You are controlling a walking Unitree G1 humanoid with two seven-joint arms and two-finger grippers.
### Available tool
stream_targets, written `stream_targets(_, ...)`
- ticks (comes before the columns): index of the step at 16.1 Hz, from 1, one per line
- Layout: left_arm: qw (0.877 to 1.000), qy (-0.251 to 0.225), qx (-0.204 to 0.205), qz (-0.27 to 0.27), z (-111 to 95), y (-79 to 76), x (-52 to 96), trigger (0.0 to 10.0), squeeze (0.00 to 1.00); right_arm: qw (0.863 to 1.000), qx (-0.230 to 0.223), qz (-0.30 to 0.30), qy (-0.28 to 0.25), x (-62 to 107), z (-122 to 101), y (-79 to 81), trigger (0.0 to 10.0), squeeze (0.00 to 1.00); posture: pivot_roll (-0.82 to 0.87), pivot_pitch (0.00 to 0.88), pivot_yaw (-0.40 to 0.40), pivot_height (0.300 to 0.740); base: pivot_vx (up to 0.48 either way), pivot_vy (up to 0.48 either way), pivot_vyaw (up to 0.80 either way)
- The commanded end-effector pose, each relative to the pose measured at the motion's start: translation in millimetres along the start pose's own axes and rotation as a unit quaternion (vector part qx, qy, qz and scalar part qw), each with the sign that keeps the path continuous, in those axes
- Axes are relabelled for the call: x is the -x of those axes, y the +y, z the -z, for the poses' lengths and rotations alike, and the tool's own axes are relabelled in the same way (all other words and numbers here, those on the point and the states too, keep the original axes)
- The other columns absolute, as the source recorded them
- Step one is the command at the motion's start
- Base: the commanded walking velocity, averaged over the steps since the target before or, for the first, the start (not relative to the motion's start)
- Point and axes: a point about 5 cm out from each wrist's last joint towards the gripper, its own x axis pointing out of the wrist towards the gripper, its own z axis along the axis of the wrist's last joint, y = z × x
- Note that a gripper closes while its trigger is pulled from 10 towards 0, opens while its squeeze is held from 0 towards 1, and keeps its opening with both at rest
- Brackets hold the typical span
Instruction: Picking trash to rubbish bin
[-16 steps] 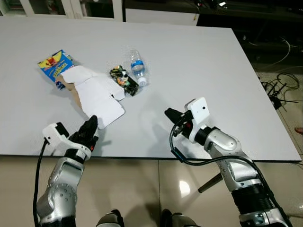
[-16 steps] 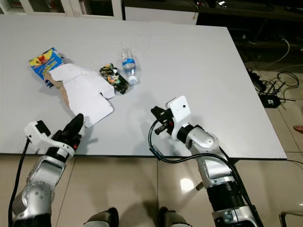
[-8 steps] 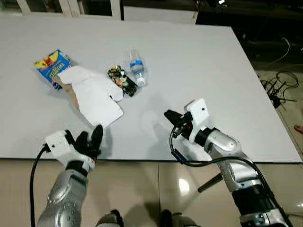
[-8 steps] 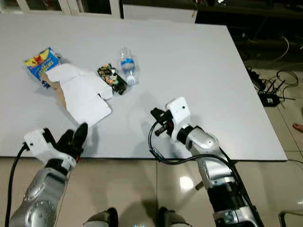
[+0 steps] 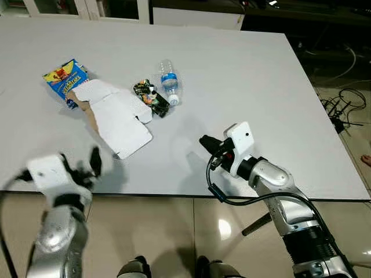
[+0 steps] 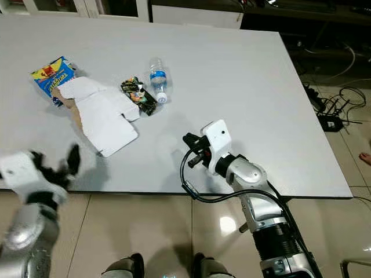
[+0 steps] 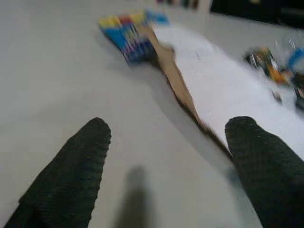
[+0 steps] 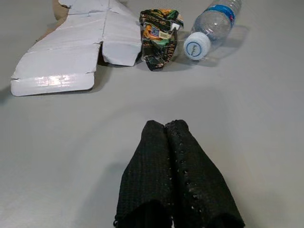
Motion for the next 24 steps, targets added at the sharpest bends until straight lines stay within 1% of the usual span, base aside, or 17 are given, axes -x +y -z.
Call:
stream_targets(1,1.000,-0.005,-0.005,-0.009,-2.0,0.2,1.1,10.0,1.00,1.000,0.000,-0.002,0.000,2.9,1.8,0.7,10.0,0.00,0.00,0.170,-0.045,0.740,0.000,0.000,0.00)
stream_targets(5,0.999,0.026,0.011,-0.021,15.8,2.8,-4.0,10.0,1.00,1.000,-0.003,-0.003,-0.007,0.5,-0.8,2.9,10.0,0.00,0.00,0.167,-0.045,0.740,0.000,0.000,0.00)
stream_targets(8,0.999,0.036,0.019,-0.012,22.1,0.9,-11.9,10.0,1.00,1.000,-0.004,-0.007,-0.004,2.4,-0.1,3.6,10.0,0.00,-0.01,0.167,-0.047,0.740,0.000,0.000,0.00)
stream_targets(9,0.999,0.047,0.025,-0.007,27.2,-0.5,-16.5,10.0,1.00,1.000,-0.006,-0.015,0.003,4.1,1.1,2.8,10.0,0.00,-0.01,0.167,-0.047,0.740,0.000,0.000,0.00)
stream_targets(11,0.998,0.049,0.027,-0.005,29.1,-0.9,-21.6,10.0,1.00,0.999,-0.008,-0.041,0.025,9.1,5.2,2.9,10.0,0.00,-0.03,0.170,-0.049,0.740,0.000,0.000,0.00)
stream_targets(15,0.998,0.050,0.028,-0.006,30.9,2.1,-25.5,10.0,1.00,0.997,-0.006,-0.059,0.043,18.1,11.6,3.8,10.0,0.00,-0.03,0.175,-0.048,0.740,0.000,0.000,0.00)
stream_targets(16,0.998,0.051,0.029,-0.005,31.4,2.0,-26.6,10.0,0.47,0.997,-0.006,-0.059,0.045,18.8,11.9,3.2,10.0,0.00,-0.03,0.175,-0.048,0.740,0.000,0.000,0.00)
stream_targets(17,0.998,0.053,0.030,0.000,32.1,1.1,-28.6,10.0,0.00,0.997,-0.006,-0.058,0.045,19.0,11.2,2.6,10.0,0.00,-0.04,0.178,-0.048,0.740,0.000,0.000,0.00)
stream_targets(19,0.998,0.058,0.032,0.002,34.2,1.1,-34.0,10.0,0.00,0.997,-0.006,-0.058,0.044,19.2,10.5,2.7,10.0,0.00,-0.04,0.177,-0.049,0.740,0.000,0.000,0.00)
stream_targets(24,0.997,0.061,0.047,-0.006,35.9,9.0,-49.7,10.0,0.00,0.998,-0.003,-0.059,0.039,20.2,6.4,3.4,10.0,0.00,-0.06,0.178,-0.054,0.740,0.000,0.000,0.00)
